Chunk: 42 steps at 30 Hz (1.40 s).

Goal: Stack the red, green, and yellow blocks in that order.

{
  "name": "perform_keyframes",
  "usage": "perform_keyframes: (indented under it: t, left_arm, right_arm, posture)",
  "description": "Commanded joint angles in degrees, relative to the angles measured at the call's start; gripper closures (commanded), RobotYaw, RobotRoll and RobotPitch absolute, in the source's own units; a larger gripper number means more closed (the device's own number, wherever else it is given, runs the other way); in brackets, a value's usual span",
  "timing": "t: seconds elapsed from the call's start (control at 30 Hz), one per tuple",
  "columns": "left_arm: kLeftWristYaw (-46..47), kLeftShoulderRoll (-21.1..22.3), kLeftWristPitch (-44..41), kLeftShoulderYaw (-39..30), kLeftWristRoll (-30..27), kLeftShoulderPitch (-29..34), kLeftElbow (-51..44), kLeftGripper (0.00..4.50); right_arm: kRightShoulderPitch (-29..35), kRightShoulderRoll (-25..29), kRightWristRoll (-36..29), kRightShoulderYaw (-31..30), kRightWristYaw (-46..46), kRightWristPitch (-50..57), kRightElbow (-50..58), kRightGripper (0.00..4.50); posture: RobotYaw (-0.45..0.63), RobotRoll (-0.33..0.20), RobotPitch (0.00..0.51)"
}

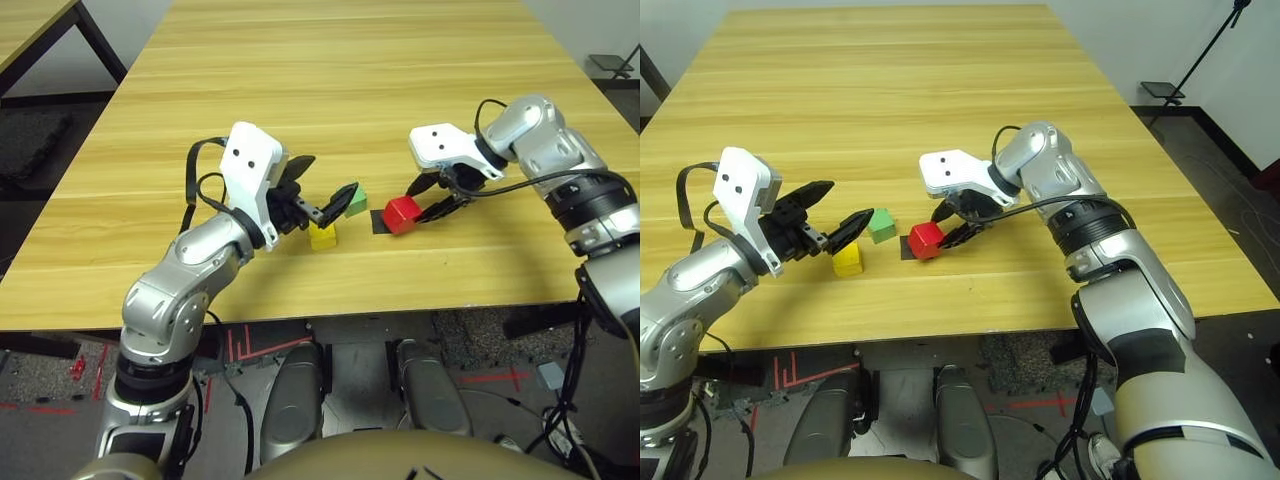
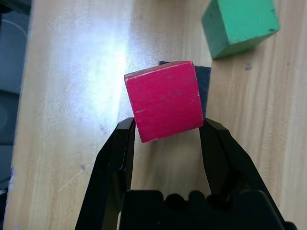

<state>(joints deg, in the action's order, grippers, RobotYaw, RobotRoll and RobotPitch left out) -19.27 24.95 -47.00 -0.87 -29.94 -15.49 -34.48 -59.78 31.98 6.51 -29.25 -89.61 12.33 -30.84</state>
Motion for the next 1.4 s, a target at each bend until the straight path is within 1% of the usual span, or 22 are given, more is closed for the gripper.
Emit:
perform_keyframes:
  t: [0.03,0.37,0.57,1.0,1.37,1.4]
  left_arm:
    - [0.39,-0.35,0.10,0.43,0.56,0.41,-0.22,0.00]
    - [2.25,-1.29,-0.45,0.16,0.45,1.45,-1.50,0.00]
    - [2.80,-1.52,-0.12,0.01,0.48,2.20,-1.68,0.00]
    - [3.02,-2.05,0.70,0.00,0.91,1.62,-0.54,0.00]
    - [3.47,-2.40,0.79,-0.02,0.85,2.23,-0.77,0.00]
    - [3.50,-2.44,0.78,0.00,0.83,2.30,-0.82,0.00]
  right_arm:
    - [0.33,-0.98,2.11,-0.43,2.48,2.37,1.29,2.34]
    - [-0.88,-3.15,6.40,-0.72,6.50,8.28,-0.13,2.34]
    - [-1.17,-3.45,8.06,-1.36,6.67,11.63,0.55,2.34]
    - [0.03,-3.49,7.05,-1.39,4.95,18.29,6.33,2.34]
    - [1.22,-2.54,7.36,-2.66,3.00,19.51,9.54,2.34]
    - [1.41,-2.33,7.49,-2.87,2.83,19.61,9.83,1.99]
  posture:
    - [0.52,-0.267,0.125]
    - [0.54,-0.279,0.137]
    - [0.55,-0.286,0.138]
    - [0.54,-0.290,0.139]
    - [0.55,-0.288,0.146]
    - [0.54,-0.286,0.147]
